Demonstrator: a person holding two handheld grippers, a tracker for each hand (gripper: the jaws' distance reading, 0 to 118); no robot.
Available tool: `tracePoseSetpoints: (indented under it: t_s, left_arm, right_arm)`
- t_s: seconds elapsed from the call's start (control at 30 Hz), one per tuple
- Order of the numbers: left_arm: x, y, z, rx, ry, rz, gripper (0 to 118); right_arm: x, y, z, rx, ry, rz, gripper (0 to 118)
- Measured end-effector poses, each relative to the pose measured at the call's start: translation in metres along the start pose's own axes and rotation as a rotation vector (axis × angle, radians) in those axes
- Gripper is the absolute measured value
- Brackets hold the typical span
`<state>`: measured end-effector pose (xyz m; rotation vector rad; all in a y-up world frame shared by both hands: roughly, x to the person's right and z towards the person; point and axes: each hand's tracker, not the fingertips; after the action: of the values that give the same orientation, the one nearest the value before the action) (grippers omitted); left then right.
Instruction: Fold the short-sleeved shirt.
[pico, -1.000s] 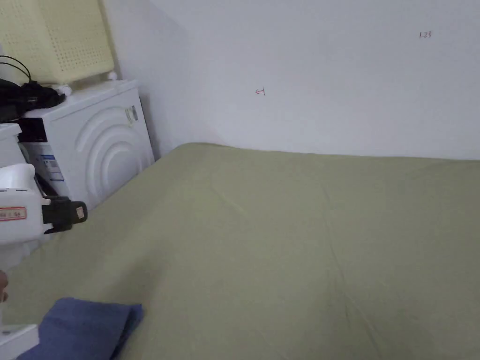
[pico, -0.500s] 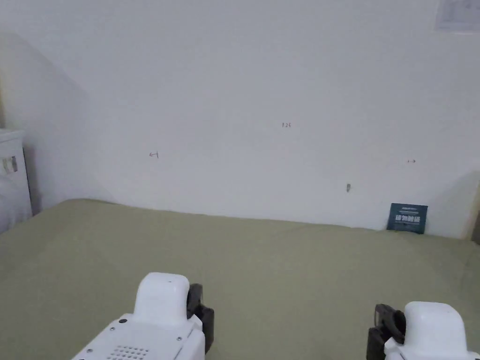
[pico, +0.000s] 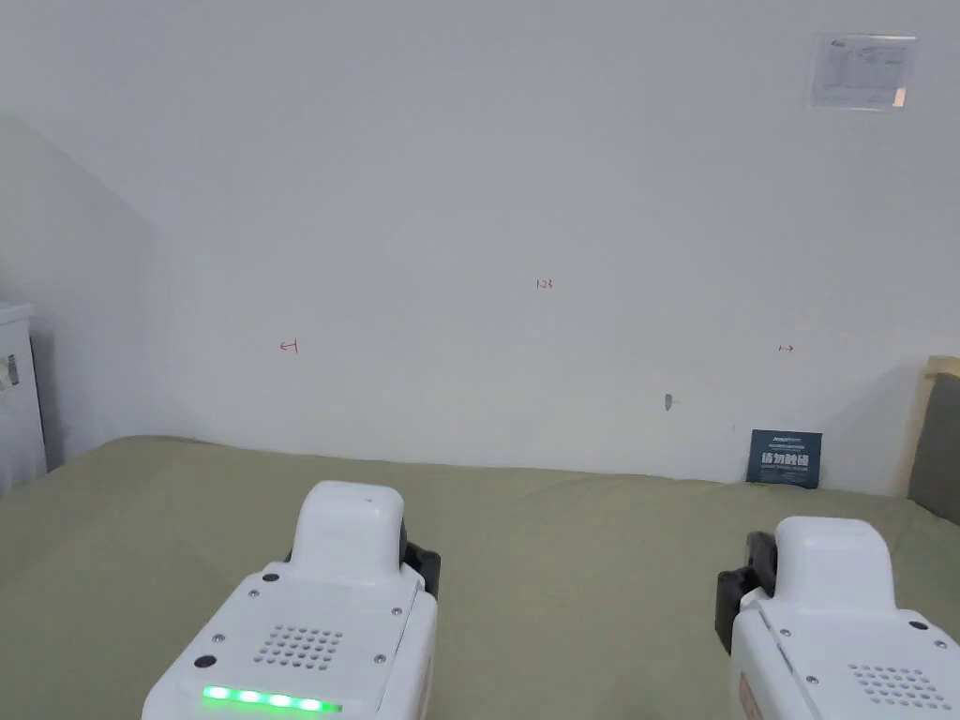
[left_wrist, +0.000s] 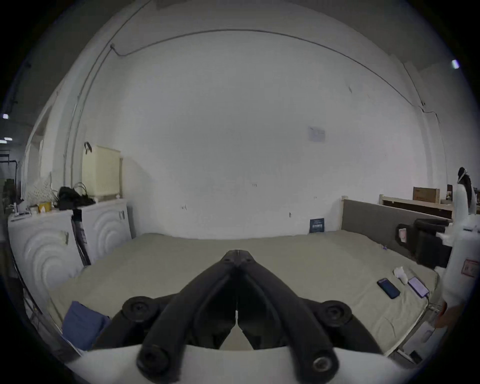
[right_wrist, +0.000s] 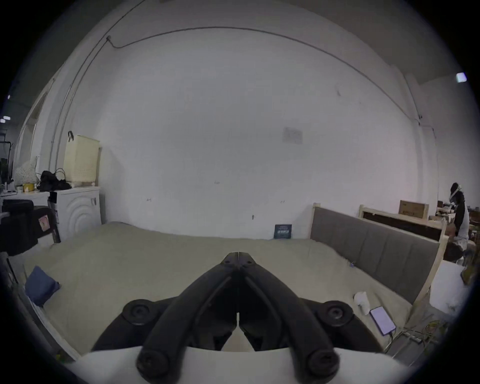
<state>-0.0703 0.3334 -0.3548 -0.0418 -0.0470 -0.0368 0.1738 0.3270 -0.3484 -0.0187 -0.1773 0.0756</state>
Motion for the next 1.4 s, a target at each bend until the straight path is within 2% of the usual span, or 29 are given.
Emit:
tracePoseSetpoints:
  t_s: [0.27,0.3,0.33,0.37,0.4,0.43,0.47,0.5,0.67,0.9,1.13,1.27,1.4]
  left_arm:
    - [-0.008,0.017,-0.004,-0.013,0.02,0.0,0]
    - [-0.011,0.018,-0.004,-0.022,0.019,-0.003,3]
    - [-0.012,0.018,-0.006,-0.036,0.013,-0.002,10]
    - [-0.014,0.018,-0.008,-0.044,0.01,0.006,24]
    - [-0.015,0.017,-0.009,-0.043,0.012,0.017,47]
    - [-0.017,0.015,-0.01,-0.044,0.018,0.027,83]
    - [-0.019,0.013,-0.011,-0.053,0.036,0.041,118]
    - [-0.022,0.007,-0.007,-0.025,0.078,0.069,118]
    - [-0.032,-0.001,-0.01,-0.063,0.091,0.083,118]
    - [-0.024,-0.002,-0.01,-0.04,0.109,0.041,118]
    - [-0.021,0.002,-0.011,0.02,0.16,0.06,118]
    - [-0.019,0.002,-0.018,0.0,0.157,0.059,118]
    - [-0.016,0.003,-0.02,0.002,0.154,0.04,118]
  right_arm:
    - [0.001,0.016,0.003,0.002,0.003,-0.016,5]
    - [0.002,0.018,0.002,-0.01,0.009,-0.011,15]
    - [0.001,0.019,0.001,-0.026,0.026,-0.004,36]
    - [0.0,0.018,-0.002,-0.035,0.023,0.007,74]
    - [-0.001,0.015,-0.005,-0.048,0.022,0.013,97]
    - [-0.001,0.013,-0.006,-0.051,0.019,0.02,111]
    - [-0.001,0.009,-0.004,-0.046,0.023,0.021,113]
    - [-0.001,0.006,-0.003,-0.039,0.022,0.02,113]
    - [0.0,-0.003,-0.008,-0.085,0.011,-0.014,113]
    - [-0.002,-0.003,-0.009,-0.071,0.003,-0.023,113]
    - [0.003,0.0,-0.011,-0.06,0.052,-0.057,113]
    - [0.008,0.002,-0.014,-0.038,0.139,-0.11,113]
    - [0.007,0.006,-0.022,-0.046,0.129,-0.118,113]
